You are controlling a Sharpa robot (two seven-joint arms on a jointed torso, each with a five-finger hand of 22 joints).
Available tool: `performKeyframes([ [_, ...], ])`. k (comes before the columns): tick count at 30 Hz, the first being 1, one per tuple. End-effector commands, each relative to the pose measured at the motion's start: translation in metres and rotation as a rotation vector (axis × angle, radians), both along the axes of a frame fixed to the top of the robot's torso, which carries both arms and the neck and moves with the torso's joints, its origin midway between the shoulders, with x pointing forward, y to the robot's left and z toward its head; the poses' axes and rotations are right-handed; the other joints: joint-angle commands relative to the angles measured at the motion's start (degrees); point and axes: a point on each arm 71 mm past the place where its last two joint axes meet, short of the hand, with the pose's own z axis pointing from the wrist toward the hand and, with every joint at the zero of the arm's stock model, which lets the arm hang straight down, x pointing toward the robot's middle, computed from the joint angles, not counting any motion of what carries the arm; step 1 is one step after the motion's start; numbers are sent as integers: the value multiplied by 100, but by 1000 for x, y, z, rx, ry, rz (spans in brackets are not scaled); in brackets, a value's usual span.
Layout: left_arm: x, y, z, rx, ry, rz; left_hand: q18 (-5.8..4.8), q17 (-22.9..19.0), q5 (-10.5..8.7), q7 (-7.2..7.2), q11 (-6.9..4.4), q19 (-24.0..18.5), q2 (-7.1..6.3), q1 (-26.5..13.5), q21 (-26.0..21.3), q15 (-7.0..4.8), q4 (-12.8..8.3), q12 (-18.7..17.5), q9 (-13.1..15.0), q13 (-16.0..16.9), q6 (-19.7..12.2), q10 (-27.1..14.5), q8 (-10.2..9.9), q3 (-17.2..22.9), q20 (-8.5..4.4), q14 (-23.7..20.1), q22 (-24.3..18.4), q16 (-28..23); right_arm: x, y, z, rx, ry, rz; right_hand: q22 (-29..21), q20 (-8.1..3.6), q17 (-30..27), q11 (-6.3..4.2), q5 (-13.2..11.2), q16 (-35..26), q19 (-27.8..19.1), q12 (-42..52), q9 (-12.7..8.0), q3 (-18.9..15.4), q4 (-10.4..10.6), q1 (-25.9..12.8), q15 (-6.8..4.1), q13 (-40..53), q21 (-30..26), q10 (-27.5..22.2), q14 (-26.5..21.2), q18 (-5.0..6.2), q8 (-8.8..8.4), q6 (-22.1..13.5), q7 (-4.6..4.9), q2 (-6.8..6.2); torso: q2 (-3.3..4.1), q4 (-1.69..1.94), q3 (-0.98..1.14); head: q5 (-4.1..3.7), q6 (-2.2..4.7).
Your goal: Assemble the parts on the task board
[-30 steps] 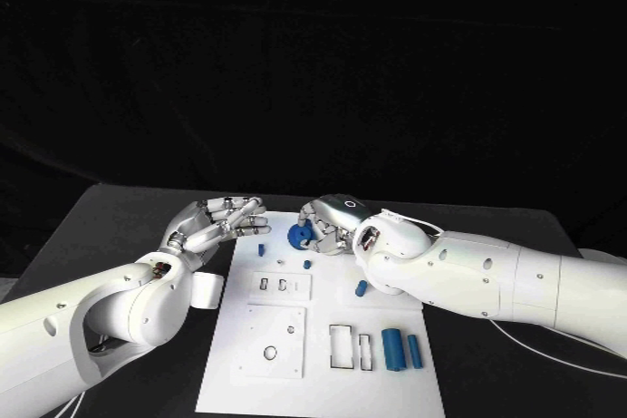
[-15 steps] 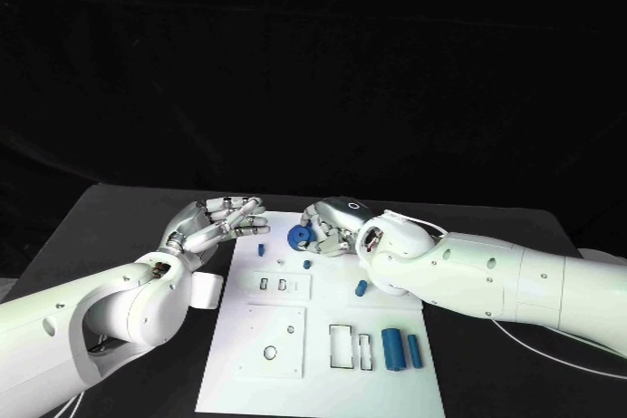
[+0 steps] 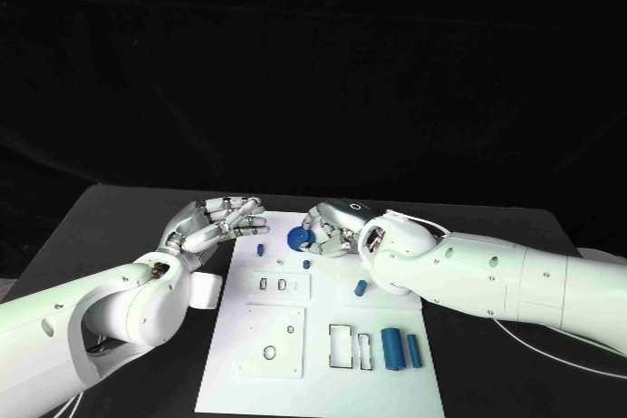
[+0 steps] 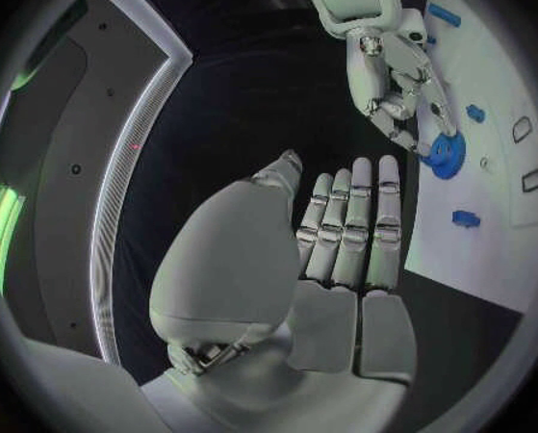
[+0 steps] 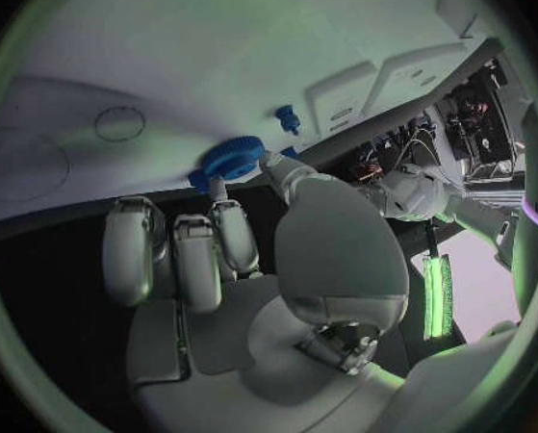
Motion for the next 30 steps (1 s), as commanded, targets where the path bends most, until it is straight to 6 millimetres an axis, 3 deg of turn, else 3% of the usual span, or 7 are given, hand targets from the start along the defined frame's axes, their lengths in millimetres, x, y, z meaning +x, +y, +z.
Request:
performKeyframes([
  [1, 0, -2, 1, -10, -6, -17, 73, 8, -15, 84, 25, 6, -42, 15, -39, 39, 3, -36, -7, -1, -58, 0, -23, 46, 18, 5, -7, -39, -1, -1, -1, -7, 13, -6, 159, 21, 776, -11, 29, 40, 21, 28, 9, 1, 39, 11, 17, 28, -11, 27, 439, -86, -14, 59, 1, 59, 3, 1, -1, 1, -1],
  [4, 0, -1, 1, -10, -6, -16, 73, 8, -15, 84, 25, 6, -42, 15, -39, 39, 3, -36, -7, -1, -58, 0, -23, 46, 18, 5, -7, -39, -4, -4, 1, 9, -2, -5, 165, 19, 775, -13, 43, 40, 25, 33, 12, 1, 40, 23, 15, 33, -7, 31, 439, -87, -14, 71, -3, 67, 1, 1, 2, 6, 2],
  [7, 0, -1, 1, -10, -6, -15, 73, 8, -15, 84, 25, 6, -42, 15, -39, 39, 3, -36, -7, -1, -58, 0, -23, 46, 18, 5, -7, -39, -9, -11, 6, 55, -37, -3, 205, 3, 789, -30, 224, 45, 55, 80, 31, 9, 34, 120, -3, 84, 14, 75, 443, -96, -35, 143, -19, 100, -1, 2, 2, 0, 10],
  [12, 0, 0, 1, -8, -7, -11, 74, 25, -15, 86, 26, 9, -50, 13, -44, 40, 1, -62, -9, 0, -59, 9, -29, 66, 20, 9, -18, -56, -17, -29, 17, 148, -62, -2, 227, -5, 791, -39, 247, 46, 71, 108, 39, 50, -35, 254, -10, 116, 25, 100, 444, -100, -55, 174, -24, 110, -20, -33, 8, 10, 34],
  [17, 1, 2, 1, -7, -8, -6, 74, 25, -15, 86, 26, 9, -50, 13, -44, 40, 1, -62, -9, 0, -59, 9, -29, 66, 20, 9, -18, -56, -23, -68, 29, 265, 29, -2, 169, -8, 747, -33, 56, 33, 18, 111, 49, 107, -176, 470, -8, 123, -33, 102, 433, -84, -98, 214, -14, 105, -44, -77, 25, 1, 57],
  [20, 2, 2, 1, -6, -8, -4, 74, 27, -15, 86, 26, 10, -52, 13, -45, 40, 0, -65, -10, 0, -60, 10, -30, 68, 20, 9, -19, -58, -24, -95, 31, 319, 110, -16, 77, -7, 700, -31, -62, 16, -66, 102, 58, 130, -349, 677, -6, 118, -120, 86, 419, -58, -130, 246, -9, 42, -69, -126, 46, -14, 64],
  [30, 3, 1, 0, -8, -8, -7, 74, 27, -15, 86, 26, 10, -52, 13, -45, 40, 0, -65, -10, 0, -60, 10, -30, 68, 20, 9, -19, -58, -25, -172, 25, 353, 205, -99, 49, -7, 677, -36, -137, 6, -105, 66, 65, 172, -599, 943, -9, 87, -169, 46, 411, -48, -190, 342, -14, -42, -118, -231, 112, -179, 74],
])
